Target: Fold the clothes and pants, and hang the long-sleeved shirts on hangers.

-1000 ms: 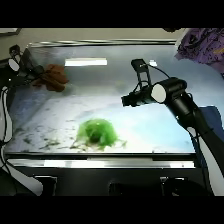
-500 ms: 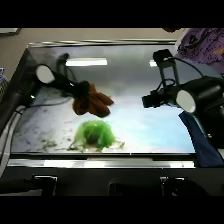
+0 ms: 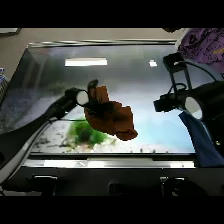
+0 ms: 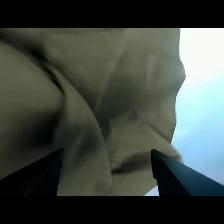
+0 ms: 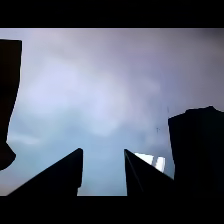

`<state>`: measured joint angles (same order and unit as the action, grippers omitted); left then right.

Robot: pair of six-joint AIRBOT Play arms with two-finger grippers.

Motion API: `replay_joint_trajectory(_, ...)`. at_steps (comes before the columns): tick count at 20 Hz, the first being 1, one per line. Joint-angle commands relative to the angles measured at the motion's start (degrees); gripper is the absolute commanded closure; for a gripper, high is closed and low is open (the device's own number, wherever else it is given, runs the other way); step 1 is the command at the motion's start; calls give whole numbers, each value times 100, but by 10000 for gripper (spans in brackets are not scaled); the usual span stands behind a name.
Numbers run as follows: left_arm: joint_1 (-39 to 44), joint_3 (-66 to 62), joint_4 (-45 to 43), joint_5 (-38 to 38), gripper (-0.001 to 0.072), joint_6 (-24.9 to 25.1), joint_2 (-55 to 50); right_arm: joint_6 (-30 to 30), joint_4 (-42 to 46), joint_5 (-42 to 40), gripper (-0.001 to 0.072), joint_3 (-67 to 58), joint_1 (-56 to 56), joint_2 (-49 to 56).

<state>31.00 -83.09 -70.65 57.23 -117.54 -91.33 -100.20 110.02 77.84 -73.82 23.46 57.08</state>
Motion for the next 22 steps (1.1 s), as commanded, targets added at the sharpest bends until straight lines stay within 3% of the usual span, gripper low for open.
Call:
replay_joint_trajectory(1,-1108,-286,63,369,73,750,612,-269,-743,-387,395,321,-1169,-4)
replay_joint_trajectory(4,-2194,-409,63,542,73,1091,1145,229,-3532,-835,393,1318,-3027,70)
replay_joint_trajectory(6,-2708,-409,63,540,73,1128,1281,1261,-5563,-992,383,2337,-3613,170)
replay_joint_trajectory(8,-3091,-407,63,538,73,1128,1272,2107,-6717,-1040,272,3252,-3606,275)
replay_joint_trajectory(14,-3425,-407,63,522,74,1128,1261,2286,-7055,-2107,270,4804,-2789,304)
replay_joint_trajectory(18,-3414,-407,63,514,73,1128,1261,2277,-7342,-2953,270,4848,-1738,664)
replay_joint_trajectory(22,-3414,-407,61,516,73,1130,1261,2358,-7851,-3659,270,4841,-1427,1088)
